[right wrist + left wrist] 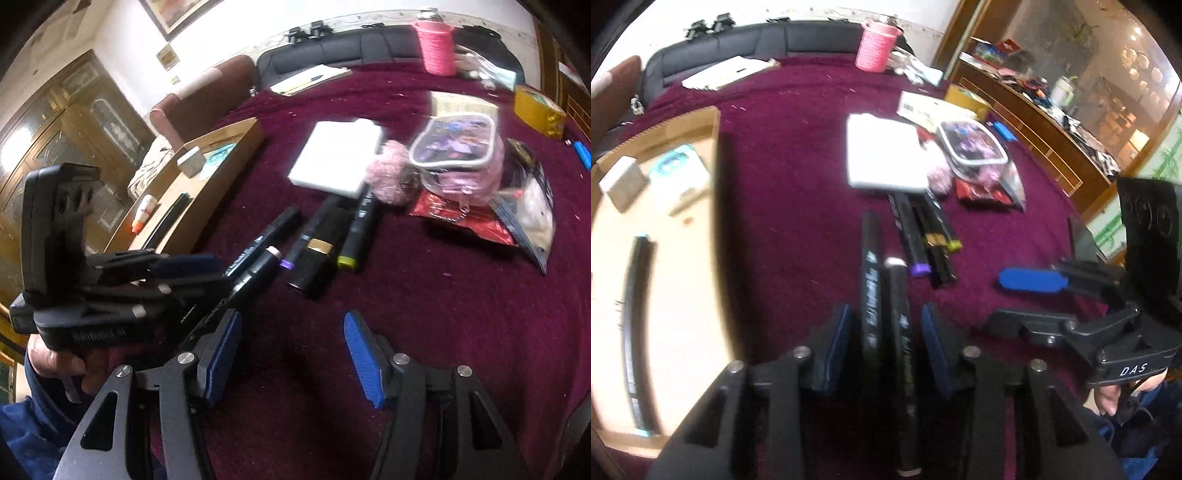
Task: Organize objects
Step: 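Grasp a black marker with the left gripper from the marker group, then grasp another black marker with the right gripper while the left gripper holds its marker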
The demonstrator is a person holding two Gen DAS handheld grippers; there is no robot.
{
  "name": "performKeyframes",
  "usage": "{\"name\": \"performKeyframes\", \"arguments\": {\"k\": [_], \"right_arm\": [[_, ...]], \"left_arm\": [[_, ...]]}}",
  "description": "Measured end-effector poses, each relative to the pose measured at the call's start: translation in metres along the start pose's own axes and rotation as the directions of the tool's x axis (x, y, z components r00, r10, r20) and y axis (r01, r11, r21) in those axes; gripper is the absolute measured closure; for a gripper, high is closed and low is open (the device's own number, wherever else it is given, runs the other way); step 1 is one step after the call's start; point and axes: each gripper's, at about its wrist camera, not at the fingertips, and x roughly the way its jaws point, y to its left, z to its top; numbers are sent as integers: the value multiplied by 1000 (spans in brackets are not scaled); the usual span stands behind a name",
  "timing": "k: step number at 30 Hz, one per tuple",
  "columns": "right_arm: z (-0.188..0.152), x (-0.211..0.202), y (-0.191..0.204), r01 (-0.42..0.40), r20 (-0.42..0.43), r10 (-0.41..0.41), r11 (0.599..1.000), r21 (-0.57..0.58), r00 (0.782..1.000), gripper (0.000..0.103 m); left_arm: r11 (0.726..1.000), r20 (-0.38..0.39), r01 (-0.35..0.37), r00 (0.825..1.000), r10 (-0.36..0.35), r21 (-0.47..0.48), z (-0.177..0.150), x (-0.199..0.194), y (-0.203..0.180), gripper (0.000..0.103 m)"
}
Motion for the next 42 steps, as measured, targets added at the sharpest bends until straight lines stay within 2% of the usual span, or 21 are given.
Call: {"name": "performKeyframes", "arguments": {"k": [2,5,9,15,19,21,25,27,29,32,34,36,38,40,42], "right_arm": [[-4,-2,-5,-9,1,9,1000,10,1000,40],[-6,-4,3,-15,1,15,1000,2,1000,39],[-9,-6,11,-23,2,23,1000,-21,1000,39],[-13,-2,17,-27,-17,26,999,-39,1000,38],[-14,-1,19,-34,-20,34,999,-37,999,38],[-14,-2,18,-33,-13,33,999,-29,999,38],[-13,-7,10,-15,-4,15,1000,10,1000,38],[-14,-10,3,4,-6,-4,999,41,1000,38],[-15,-15,-4,25,-5,-24,997,75,1000,38],[-20,-30,-13,92,10,-93,992,91,996,38],[-24,-37,-12,105,12,-107,991,77,994,38],[-30,-40,-9,108,-5,-108,992,58,994,38],[-36,-36,-1,127,-36,-126,992,25,991,38],[-41,-30,7,133,-68,-133,991,3,989,38],[-44,-20,16,164,-97,-166,986,-30,981,38]], "left_arm": [[997,-5,-67,998,67,41,5,-1,-1,79],[986,-37,-139,989,143,90,12,6,-2,79],[977,-60,-154,985,164,147,15,12,-7,79],[973,-100,-113,986,135,199,15,19,-18,79],[956,-127,-154,974,190,250,8,30,-22,77],[954,-122,-165,972,200,252,6,30,-24,81],[975,-111,-105,985,129,194,3,32,-34,84],[985,-113,-25,993,45,170,1,33,-47,84],[988,-123,74,991,-57,137,-4,36,-57,85],[990,-93,60,995,-48,125,-8,36,-61,88],[993,-90,51,995,-41,106,-9,34,-55,88],[993,-81,11,997,-2,114,-9,32,-51,88],[994,-80,1,997,8,113,-9,31,-48,88],[989,-63,-57,996,66,134,-9,30,-48,88],[989,-60,-68,995,76,132,-6,27,-45,88]]}}
